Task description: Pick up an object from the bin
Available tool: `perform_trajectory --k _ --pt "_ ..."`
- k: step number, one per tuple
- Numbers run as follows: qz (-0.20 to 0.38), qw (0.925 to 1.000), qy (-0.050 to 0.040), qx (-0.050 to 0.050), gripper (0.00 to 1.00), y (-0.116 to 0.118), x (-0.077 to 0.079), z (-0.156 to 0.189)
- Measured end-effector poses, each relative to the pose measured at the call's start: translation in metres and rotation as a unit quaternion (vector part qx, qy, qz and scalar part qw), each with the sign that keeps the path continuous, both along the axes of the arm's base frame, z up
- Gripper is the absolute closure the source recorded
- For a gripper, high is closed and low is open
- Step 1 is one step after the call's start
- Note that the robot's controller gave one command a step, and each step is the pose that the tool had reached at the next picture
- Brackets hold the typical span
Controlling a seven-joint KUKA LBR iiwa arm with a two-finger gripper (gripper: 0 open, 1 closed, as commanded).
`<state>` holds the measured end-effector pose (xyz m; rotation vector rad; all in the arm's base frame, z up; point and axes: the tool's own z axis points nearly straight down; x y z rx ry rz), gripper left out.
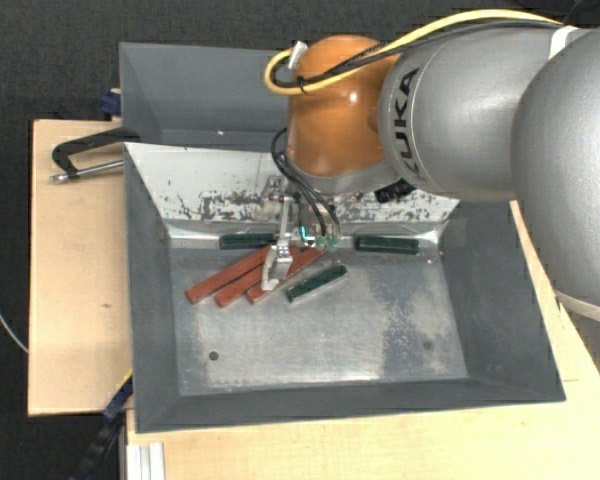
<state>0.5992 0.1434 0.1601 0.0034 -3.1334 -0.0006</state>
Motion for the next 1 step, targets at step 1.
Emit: perform_trajectory --k 1 --pt "-0.001 1.0000 -0.0042 0.001 0.00 -0.0005 0.0021 0.0048"
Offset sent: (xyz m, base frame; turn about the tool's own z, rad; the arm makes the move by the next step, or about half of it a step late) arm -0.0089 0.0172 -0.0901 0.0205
